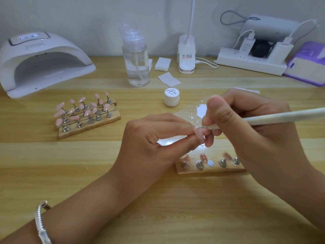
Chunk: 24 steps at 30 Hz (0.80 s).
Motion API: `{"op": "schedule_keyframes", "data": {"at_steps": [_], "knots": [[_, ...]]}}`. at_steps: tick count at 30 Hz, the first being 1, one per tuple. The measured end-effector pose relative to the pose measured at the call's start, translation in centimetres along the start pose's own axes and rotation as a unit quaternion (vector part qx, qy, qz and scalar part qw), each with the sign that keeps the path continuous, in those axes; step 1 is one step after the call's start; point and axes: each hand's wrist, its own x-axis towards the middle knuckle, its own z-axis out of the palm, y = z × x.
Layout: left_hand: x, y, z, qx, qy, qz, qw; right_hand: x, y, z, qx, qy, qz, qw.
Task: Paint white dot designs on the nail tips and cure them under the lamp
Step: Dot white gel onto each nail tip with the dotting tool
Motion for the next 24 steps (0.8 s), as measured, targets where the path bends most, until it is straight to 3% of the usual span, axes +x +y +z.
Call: {"op": "schedule_keyframes", "data": {"at_steps": [5,24], "knots": [[0.08,0.18,0.03,-0.009,0.008,0.0,1.0,0.08,0.04,-0.09,0.035,0.013,0.017,0.999],[-0.02,0.07,0.02,0.005,0.009,0.002,1.0,0.14,0.0,-0.31,-0.007,0.011,0.007,1.0]]}}
